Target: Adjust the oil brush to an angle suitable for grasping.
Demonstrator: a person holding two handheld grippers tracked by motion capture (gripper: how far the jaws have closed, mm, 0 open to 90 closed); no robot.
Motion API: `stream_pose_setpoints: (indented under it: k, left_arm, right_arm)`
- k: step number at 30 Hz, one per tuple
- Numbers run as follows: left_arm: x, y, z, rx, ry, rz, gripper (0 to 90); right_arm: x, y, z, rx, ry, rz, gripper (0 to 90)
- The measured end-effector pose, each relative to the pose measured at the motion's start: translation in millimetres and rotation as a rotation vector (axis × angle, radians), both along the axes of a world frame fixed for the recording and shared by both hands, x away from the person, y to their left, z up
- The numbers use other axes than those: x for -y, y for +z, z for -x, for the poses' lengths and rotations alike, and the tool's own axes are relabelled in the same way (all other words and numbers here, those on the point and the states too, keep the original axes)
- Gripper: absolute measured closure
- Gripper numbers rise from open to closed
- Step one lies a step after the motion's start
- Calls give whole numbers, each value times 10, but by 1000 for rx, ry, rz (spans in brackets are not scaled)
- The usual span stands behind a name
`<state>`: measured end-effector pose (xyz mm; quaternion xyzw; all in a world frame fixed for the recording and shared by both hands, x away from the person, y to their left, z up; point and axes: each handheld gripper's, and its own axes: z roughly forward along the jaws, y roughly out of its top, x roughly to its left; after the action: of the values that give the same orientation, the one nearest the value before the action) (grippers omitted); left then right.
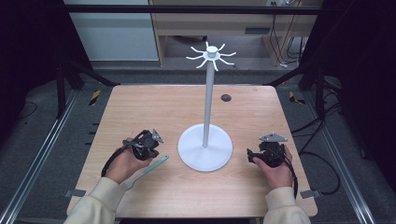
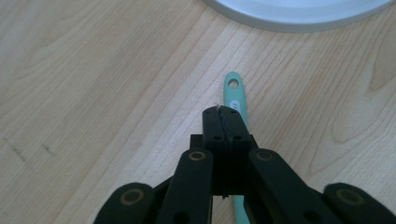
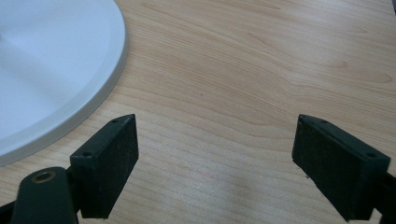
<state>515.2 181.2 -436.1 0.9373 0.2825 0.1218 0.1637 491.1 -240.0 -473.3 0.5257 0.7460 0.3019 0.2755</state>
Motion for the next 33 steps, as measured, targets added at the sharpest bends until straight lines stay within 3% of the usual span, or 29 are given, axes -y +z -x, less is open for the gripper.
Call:
stream_pose_setpoints:
  k: [4, 9, 29, 33]
  left_arm:
    - [9, -116, -54, -33, 12, 11, 900]
    - [-14, -187, -79, -48, 24, 16, 900]
    - [17, -291, -95, -62, 15, -14, 900]
    - [35, -288, -70, -80, 4, -9, 900]
  right_arm:
    - [19, 1, -1, 2, -5, -11, 150]
    - [28, 0, 1, 0, -12, -14, 149]
    - [27, -6, -2, -11, -2, -19, 146]
    - [26, -11, -5, -13, 0, -16, 145]
